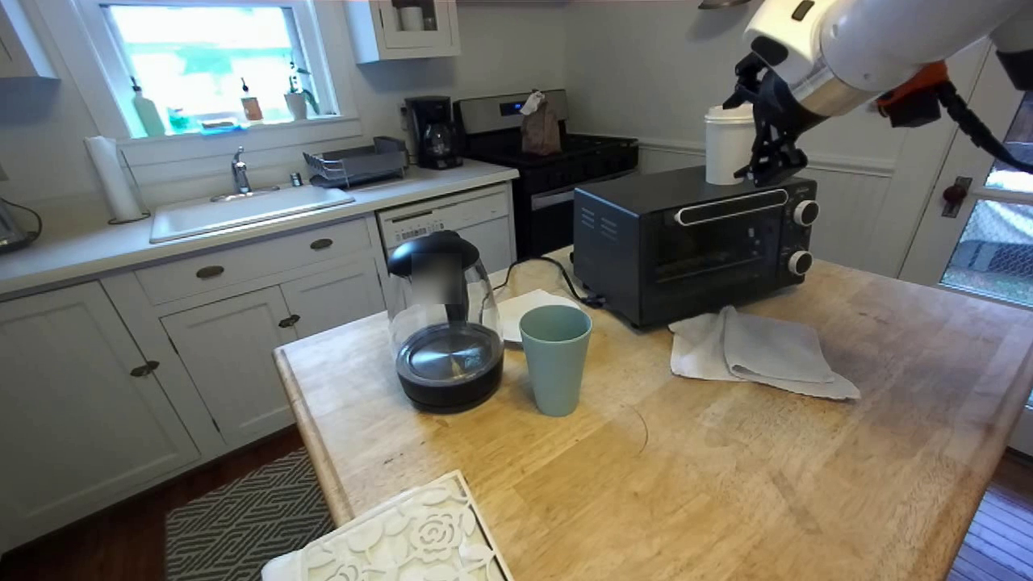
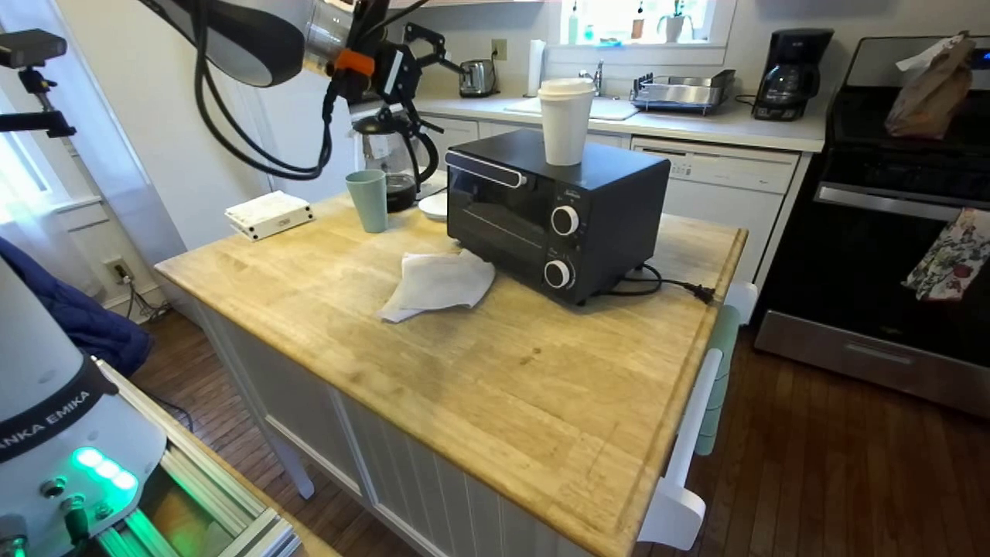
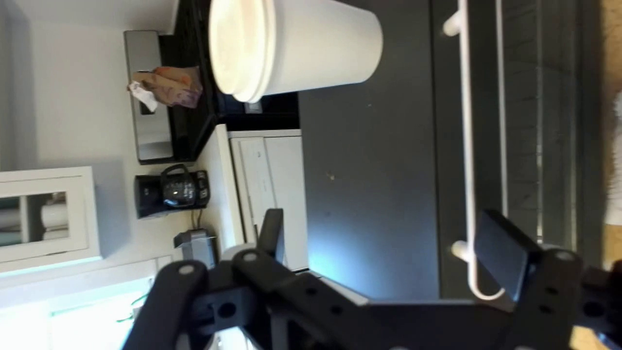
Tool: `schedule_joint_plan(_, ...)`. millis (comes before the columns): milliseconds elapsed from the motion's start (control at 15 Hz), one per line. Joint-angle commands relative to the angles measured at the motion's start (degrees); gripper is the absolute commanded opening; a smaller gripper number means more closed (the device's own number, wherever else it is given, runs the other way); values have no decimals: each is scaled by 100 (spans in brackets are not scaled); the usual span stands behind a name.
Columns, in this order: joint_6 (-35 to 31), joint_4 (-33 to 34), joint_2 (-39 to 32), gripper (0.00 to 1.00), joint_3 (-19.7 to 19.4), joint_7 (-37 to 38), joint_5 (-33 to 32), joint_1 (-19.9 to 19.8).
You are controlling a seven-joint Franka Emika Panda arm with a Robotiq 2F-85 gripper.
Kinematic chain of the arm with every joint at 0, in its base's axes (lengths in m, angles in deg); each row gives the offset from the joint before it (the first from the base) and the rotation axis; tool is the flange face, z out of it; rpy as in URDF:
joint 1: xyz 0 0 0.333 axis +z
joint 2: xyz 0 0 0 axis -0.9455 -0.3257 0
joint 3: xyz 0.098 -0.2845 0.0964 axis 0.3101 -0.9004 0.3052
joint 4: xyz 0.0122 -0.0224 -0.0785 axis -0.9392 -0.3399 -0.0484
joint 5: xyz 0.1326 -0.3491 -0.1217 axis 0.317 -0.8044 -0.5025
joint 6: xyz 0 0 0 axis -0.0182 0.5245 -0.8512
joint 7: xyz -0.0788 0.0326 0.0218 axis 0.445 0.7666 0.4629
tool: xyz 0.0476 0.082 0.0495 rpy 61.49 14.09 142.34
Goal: Close the oven door
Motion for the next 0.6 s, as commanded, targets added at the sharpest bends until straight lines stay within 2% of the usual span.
schedule_joint_plan(0, -455, -791, 440, 100, -272, -1546, 1329, 78)
schedule_joint_plan(200, -646, -1576, 661, 100, -387, -2748, 2211, -80)
schedule_joint_plan(400, -971, -2331, 986, 100, -775, -3892, 2953, -30)
schedule_joint_plan(467, -1269, -1784, 387, 100, -974, -4077, 2984, 67)
schedule_joint_plan(533, -919, -1915, 514, 100, -690, -3450, 2647, -7)
